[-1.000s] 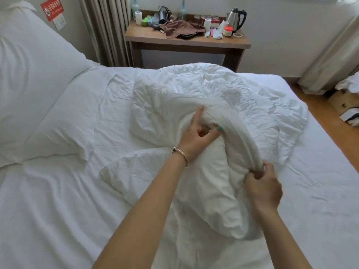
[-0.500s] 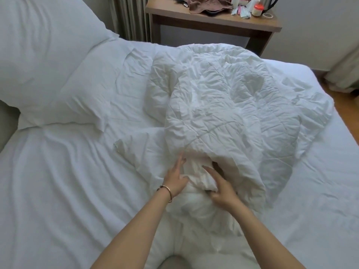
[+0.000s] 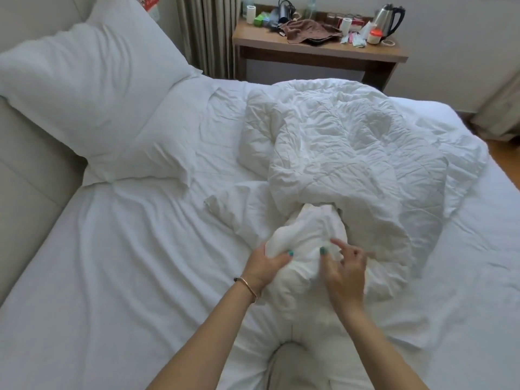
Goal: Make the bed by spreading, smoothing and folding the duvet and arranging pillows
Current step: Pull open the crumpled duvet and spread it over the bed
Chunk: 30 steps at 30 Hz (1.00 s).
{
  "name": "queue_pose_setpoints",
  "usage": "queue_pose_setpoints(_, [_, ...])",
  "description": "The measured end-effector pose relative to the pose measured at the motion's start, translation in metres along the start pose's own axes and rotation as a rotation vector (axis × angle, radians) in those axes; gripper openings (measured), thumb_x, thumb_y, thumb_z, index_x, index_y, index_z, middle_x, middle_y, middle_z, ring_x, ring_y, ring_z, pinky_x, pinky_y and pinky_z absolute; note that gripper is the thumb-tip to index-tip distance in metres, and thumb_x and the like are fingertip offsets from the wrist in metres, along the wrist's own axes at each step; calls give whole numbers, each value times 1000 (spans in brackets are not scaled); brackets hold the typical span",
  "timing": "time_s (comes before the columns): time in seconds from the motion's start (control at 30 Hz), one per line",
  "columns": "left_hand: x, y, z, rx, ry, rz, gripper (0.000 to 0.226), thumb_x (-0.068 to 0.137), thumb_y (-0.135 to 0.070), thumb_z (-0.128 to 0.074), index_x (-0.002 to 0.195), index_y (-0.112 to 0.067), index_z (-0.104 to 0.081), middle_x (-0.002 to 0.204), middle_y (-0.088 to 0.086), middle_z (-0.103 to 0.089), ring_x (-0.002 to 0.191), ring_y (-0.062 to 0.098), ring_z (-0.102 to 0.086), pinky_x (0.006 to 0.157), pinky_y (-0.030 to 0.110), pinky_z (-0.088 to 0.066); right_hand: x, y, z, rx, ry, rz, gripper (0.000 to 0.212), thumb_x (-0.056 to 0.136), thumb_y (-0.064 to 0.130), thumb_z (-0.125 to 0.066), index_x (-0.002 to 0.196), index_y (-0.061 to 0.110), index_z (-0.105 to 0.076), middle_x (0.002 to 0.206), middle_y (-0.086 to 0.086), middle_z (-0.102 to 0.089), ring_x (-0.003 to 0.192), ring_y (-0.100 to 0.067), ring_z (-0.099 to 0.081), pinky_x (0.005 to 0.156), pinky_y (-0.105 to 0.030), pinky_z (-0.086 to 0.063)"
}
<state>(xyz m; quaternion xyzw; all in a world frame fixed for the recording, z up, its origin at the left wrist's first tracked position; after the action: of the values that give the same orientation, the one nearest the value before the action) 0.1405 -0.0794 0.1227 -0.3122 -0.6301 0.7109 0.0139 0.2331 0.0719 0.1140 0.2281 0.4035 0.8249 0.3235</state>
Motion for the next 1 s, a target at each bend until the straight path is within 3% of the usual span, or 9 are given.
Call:
queue_pose_setpoints(0.2, [-106, -9, 34, -284, 163, -81, 49, 81, -18, -63, 126, -22, -45, 119, 10, -62, 108, 27, -62, 95, 47, -51, -163, 36, -35, -44, 252, 301, 114, 59, 52, -81, 147, 31, -12, 137, 4, -27, 126, -1, -33, 103, -14, -32])
queue_pose_setpoints(0.3, [-142, -4, 41, -429, 316, -108, 49, 88, -4, -58, 131, -17, -40, 124, 9, -60, 112, 27, -61, 98, 46, -49, -176, 59, -22, -80, 59, 177, 89, 79, 1, -65, 144, 38, -17, 124, -8, -56, 102, -27, -59, 74, -25, -43])
queue_pose_setpoints(0.43, [-161, -7, 56, -698, 484, -134, 43, 96, -3, -45, 135, -21, -47, 110, 6, -63, 96, 16, -62, 86, 32, -49, -173, 86, 27, 22, 4, 39, 32, 86, 16, -56, 118, 16, -59, 94, 2, -63, 84, -19, -57, 68, -22, -43])
queue_pose_setpoints(0.5, [-160, 5, 63, -579, 330, -101, 41, 94, -3, -44, 128, -24, -54, 103, 1, -61, 86, 11, -59, 76, 22, -45, -176, 95, 45, 185, -23, -28, 10, 94, 11, -56, 91, 16, -63, 89, -1, -66, 85, -17, -57, 66, -14, -46])
queue_pose_setpoints(0.57, [-156, 30, 71, -354, 140, -108, 56, 85, 7, -48, 129, -28, -49, 121, 4, -53, 96, 15, -55, 73, 22, -45, -183, 100, 56, 311, -101, -143, 25, 100, 12, -47, 81, 19, -61, 81, 1, -62, 80, -17, -55, 59, -12, -46])
queue_pose_setpoints(0.77, [-171, 92, 61, 440, 213, -25, 126, 60, -48, -85, 147, -47, 6, 157, 0, 4, 144, 31, -8, 115, 49, -20, -209, 98, 87, 636, -13, -322, 61, 84, 66, -52, 116, 16, -64, 115, -9, -68, 106, -23, -62, 89, -37, -50])
queue_pose_setpoints(0.83, [-170, 106, 45, 574, 170, -105, 110, 62, -60, -78, 146, -47, -7, 158, -6, 6, 145, 29, 2, 116, 51, -13, -218, 88, 103, 747, 7, -398, 51, 89, 55, -50, 118, 16, -62, 107, -6, -72, 103, -22, -65, 86, -38, -53])
queue_pose_setpoints(0.9, [-164, 110, 33, 569, 63, -213, 53, 83, -55, -59, 131, -39, -42, 149, -3, -32, 141, 28, -22, 113, 49, -18, -229, 74, 123, 767, 12, -445, 37, 104, 38, -33, 113, 16, -61, 92, 1, -75, 86, -13, -70, 72, -30, -58])
queue_pose_setpoints(1.0, [-171, 104, 23, 412, -8, -366, 15, 85, -31, -35, 90, -28, -49, 82, 0, -59, 86, 31, -59, 77, 39, -41, -247, 44, 157, 323, -62, -469, 29, 98, 38, -49, 109, 15, -63, 107, -9, -70, 89, -19, -65, 75, -32, -52])
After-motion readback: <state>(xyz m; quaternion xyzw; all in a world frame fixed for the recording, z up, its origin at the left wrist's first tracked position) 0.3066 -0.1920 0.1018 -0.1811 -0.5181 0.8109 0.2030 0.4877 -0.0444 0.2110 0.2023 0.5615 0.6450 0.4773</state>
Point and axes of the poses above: each hand's wrist, its own x-axis towards the middle knuckle, its own z-axis out of the back of the hand, y = z × x, the point moved 1 cm from there along x, towards the middle knuckle
